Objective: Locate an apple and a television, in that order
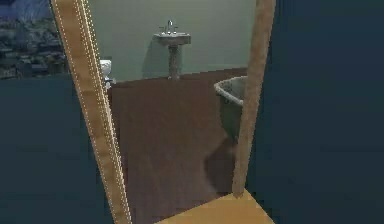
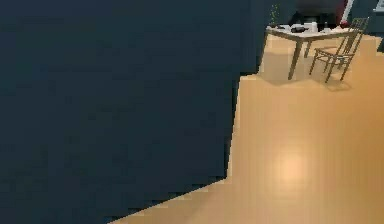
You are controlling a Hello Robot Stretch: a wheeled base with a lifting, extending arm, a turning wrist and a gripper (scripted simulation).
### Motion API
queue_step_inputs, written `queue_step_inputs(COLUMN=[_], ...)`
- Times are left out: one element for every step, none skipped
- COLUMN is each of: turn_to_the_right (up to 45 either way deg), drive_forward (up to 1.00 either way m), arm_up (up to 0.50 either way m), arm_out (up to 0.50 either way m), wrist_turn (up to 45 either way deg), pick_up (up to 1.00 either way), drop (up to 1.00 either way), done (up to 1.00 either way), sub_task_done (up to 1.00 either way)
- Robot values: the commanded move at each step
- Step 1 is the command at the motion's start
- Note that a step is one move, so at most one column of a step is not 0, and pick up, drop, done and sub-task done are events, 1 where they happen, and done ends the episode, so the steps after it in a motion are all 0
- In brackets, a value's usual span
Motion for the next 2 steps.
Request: queue_step_inputs(turn_to_the_right=[0.0, -12.0], drive_forward=[1.0, 0.0], arm_up=[0.0, 0.0], arm_out=[0.0, 0.0], wrist_turn=[0.0, 0.0], pick_up=[0.0, 0.0], drop=[0.0, 0.0], done=[0.0, 0.0], sub_task_done=[0.0, 0.0])
